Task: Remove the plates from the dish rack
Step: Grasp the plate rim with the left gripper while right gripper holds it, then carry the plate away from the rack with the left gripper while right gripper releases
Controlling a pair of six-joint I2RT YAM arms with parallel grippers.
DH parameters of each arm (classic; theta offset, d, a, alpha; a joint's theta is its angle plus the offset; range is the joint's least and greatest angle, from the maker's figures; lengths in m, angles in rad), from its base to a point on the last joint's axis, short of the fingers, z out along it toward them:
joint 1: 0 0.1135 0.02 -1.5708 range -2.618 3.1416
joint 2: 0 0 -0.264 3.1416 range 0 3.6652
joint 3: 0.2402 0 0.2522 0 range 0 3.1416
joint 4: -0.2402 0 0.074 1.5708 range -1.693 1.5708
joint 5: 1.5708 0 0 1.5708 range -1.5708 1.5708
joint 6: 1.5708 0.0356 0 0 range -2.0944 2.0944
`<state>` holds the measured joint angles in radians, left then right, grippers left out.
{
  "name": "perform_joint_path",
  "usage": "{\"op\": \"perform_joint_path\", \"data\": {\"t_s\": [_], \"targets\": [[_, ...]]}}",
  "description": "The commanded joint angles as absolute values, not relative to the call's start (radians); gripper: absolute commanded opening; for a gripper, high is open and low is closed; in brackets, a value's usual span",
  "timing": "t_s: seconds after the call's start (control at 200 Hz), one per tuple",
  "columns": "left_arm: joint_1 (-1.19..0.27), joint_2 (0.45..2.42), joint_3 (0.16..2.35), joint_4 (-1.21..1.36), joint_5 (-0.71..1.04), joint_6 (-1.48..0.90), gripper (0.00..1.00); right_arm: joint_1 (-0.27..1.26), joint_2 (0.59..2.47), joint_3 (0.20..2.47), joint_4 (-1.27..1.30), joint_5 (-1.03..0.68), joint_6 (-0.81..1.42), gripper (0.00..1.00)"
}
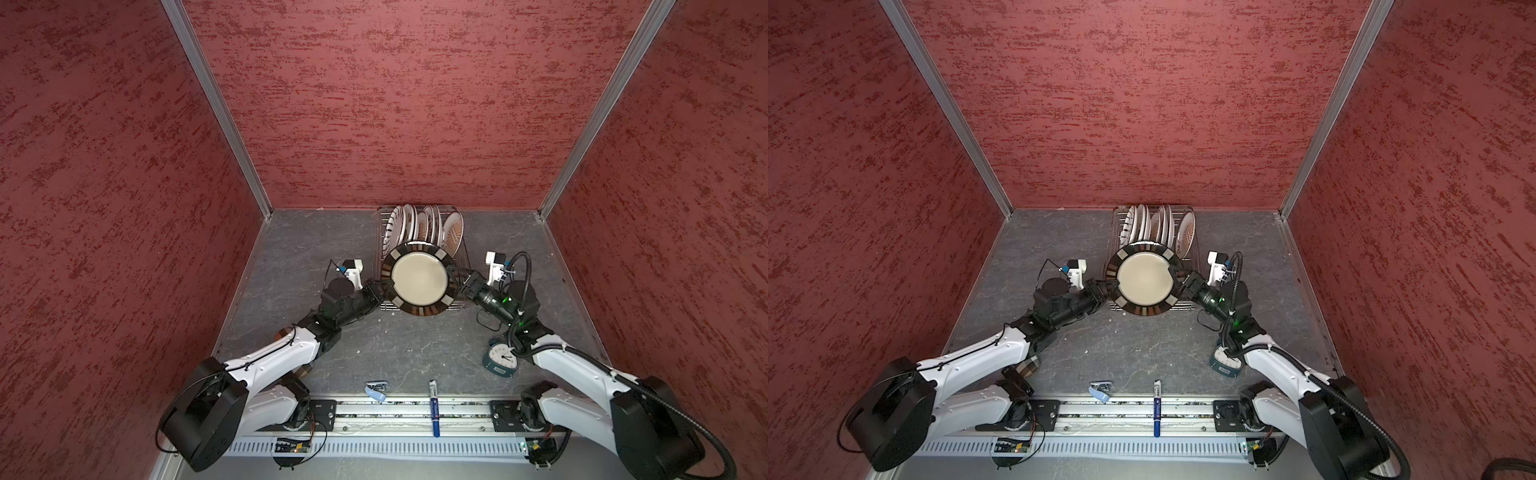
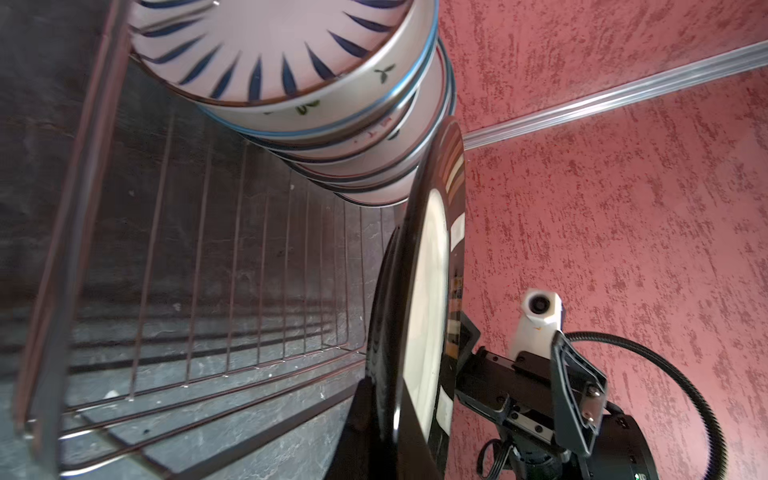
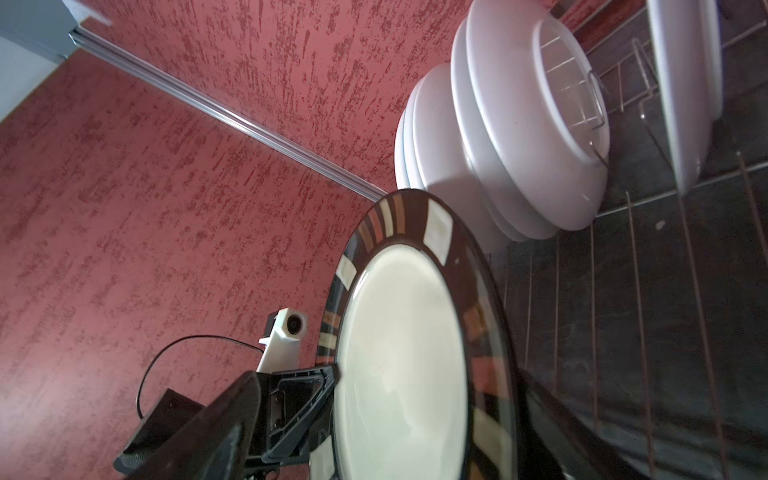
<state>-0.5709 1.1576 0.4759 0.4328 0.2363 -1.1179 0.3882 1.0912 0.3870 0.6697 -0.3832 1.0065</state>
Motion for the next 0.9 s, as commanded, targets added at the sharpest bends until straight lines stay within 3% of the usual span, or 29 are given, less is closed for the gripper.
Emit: {"op": "perform_joint_path", "data": {"t_s": [0.0,0.281,0.561,0.897], "targets": [[-0.531,1.104,0.492,0.561,0.293,-1.151,0.0,0.39,1.091,0.42,0.738,-0.414,0.959,0.99],[-0.424,1.003,0.471,0.523,0.358,-1.164,0.0,0.39,1.031,0.446,0.56,-0.325,0.847,0.99],[-0.301,0.791,0.476,0.272,0.347,-1.085,0.0,0.419,0.954,0.607,0.183,-0.271,0.532,0.99],[-0.008,0.702,0.474,0.182,0.463,-1.125,0.0,0.615,1.151,0.812,0.106,-0.168,0.38,0.99]]}}
